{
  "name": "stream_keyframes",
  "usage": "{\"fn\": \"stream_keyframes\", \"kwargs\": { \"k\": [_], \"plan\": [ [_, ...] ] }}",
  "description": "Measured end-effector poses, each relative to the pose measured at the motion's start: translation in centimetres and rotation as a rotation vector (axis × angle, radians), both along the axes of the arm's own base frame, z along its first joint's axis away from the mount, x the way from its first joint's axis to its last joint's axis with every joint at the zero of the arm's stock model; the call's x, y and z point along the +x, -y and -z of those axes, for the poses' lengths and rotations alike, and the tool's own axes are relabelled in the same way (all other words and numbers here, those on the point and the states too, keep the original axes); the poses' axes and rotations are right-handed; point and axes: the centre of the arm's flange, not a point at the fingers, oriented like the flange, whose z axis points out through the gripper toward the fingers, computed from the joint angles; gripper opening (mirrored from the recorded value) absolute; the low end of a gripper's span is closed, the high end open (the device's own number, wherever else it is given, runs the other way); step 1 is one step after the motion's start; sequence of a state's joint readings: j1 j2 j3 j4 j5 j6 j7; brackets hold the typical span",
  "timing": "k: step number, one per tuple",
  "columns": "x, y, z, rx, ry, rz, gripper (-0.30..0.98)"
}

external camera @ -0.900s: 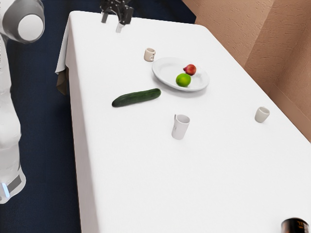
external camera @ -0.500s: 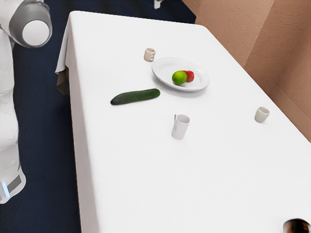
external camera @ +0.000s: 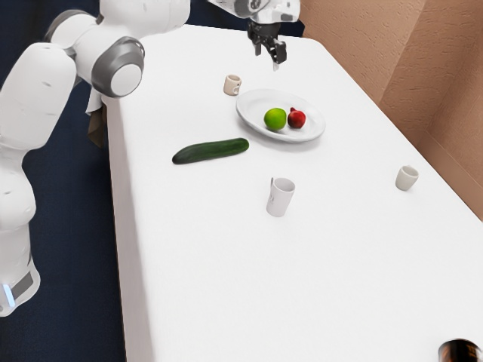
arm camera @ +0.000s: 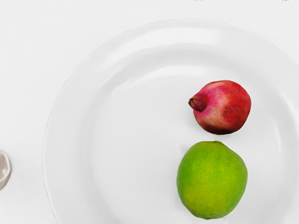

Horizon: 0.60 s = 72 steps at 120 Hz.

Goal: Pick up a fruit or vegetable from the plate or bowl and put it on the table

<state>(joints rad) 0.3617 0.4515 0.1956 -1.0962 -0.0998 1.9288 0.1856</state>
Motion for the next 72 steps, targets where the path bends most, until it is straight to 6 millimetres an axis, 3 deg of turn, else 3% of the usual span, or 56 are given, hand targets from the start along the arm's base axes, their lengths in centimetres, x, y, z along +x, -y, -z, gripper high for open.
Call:
{"fn": "stream_keyframes", "kwargs": {
  "k": [33, 42, 72],
  "plan": [
    [3.9, -2.0, 6.5, -0.044, 0.127, 0.01, 0.66],
    [5.3, -1.8, 8.9, -0.071, 0.153, 0.023, 0.65],
    [7.8, -0.9, 13.1, -0.083, 0.209, 0.043, 0.65]
  ]
}}
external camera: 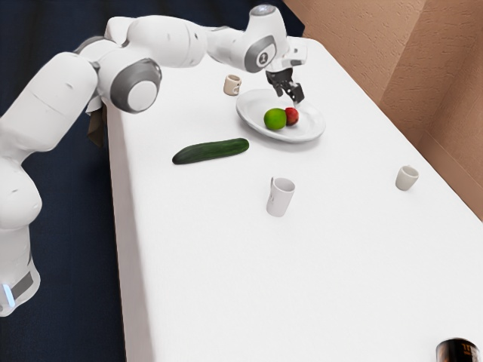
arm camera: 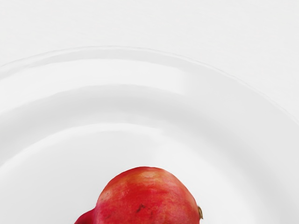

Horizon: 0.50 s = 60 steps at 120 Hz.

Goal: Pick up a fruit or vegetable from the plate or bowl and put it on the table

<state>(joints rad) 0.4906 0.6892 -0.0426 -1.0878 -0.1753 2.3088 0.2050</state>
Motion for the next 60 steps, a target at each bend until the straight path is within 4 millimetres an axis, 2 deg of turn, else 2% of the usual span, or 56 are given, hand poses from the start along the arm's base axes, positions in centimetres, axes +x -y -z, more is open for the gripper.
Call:
{"fn": "stream_keyframes", "kwargs": {
  "k": [27, 60],
  "plan": [
    [0.9, 0.2, 2.0, 0.002, 0.022, 0.003, 0.65],
    [1.5, -0.9, 3.6, 0.014, 0.038, -0.01, 0.65]
  ]
}}
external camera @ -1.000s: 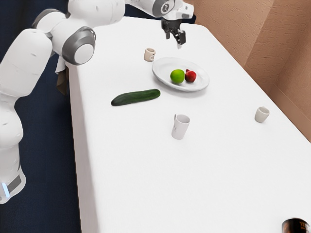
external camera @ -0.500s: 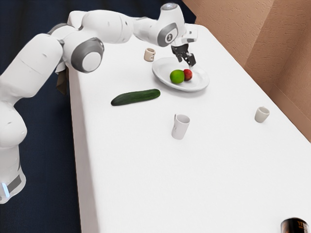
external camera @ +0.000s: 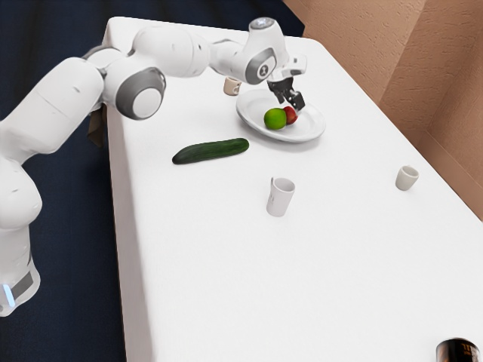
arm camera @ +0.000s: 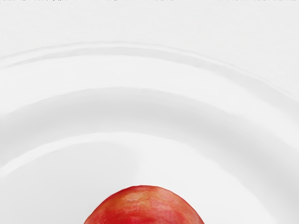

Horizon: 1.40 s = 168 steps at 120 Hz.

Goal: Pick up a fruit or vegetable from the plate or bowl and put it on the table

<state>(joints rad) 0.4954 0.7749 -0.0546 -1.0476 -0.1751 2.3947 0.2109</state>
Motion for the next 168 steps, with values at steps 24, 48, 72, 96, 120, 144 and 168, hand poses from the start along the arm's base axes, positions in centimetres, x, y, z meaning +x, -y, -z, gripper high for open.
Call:
{"fn": "stream_keyframes", "kwargs": {
  "k": [24, 48, 72, 96, 120, 144, 168],
  "plan": [
    [0.2, -0.3, 1.5, 0.001, -0.004, -0.005, 0.65],
    [0.3, -0.7, 2.2, 0.005, -0.003, -0.01, 0.64],
    [0.6, -0.9, 3.0, 0.005, -0.004, -0.011, 0.57],
    [0.6, -1.1, 3.2, 0.01, -0.01, -0.016, 0.39],
    [0.7, -1.3, -0.6, 0.095, -0.023, 0.0, 0.35],
    [1.8, 2.7, -6.0, 0.164, -0.032, 0.062, 0.34],
    [3.4, 8.2, -7.1, 0.175, -0.067, 0.137, 0.35]
  ]
}}
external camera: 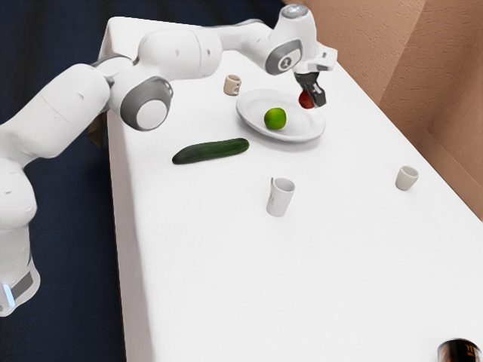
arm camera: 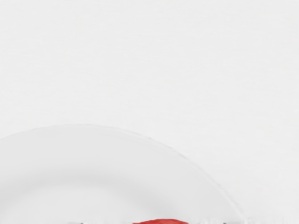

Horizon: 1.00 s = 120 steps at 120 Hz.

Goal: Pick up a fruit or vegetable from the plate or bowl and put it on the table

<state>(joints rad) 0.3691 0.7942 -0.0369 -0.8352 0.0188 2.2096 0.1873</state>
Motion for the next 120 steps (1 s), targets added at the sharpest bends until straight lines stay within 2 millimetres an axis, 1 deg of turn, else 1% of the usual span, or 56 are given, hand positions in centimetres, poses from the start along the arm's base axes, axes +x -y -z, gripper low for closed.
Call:
{"fn": "stream_keyframes", "kwargs": {
  "k": [14, 25, 40, 45, 52, 61, 66, 79, 96, 104, 111, 120],
  "plan": [
    [1.4, 4.5, 0.2, 0.008, -0.021, 0.06, 0.34],
    [2.2, 7.4, 0.5, 0.009, -0.033, 0.098, 0.34],
    [3.4, 12.4, 1.4, 0.017, -0.057, 0.161, 0.34],
    [3.6, 13.5, 2.0, 0.02, -0.073, 0.173, 0.34],
    [3.8, 14.1, 3.6, 0.02, -0.108, 0.179, 0.34],
    [4.0, 14.3, 6.6, 0.012, -0.162, 0.178, 0.34],
    [4.1, 14.8, 7.6, 0.01, -0.179, 0.181, 0.33],
    [4.4, 16.9, 8.2, 0.01, -0.193, 0.198, 0.33],
    [4.5, 17.5, 8.8, 0.007, -0.205, 0.193, 0.33],
    [4.7, 18.4, 9.2, 0.004, -0.211, 0.197, 0.33],
    [4.8, 19.0, 9.8, 0.0, -0.218, 0.199, 0.33],
    [4.9, 19.2, 11.0, -0.006, -0.232, 0.194, 0.34]
  ]
}}
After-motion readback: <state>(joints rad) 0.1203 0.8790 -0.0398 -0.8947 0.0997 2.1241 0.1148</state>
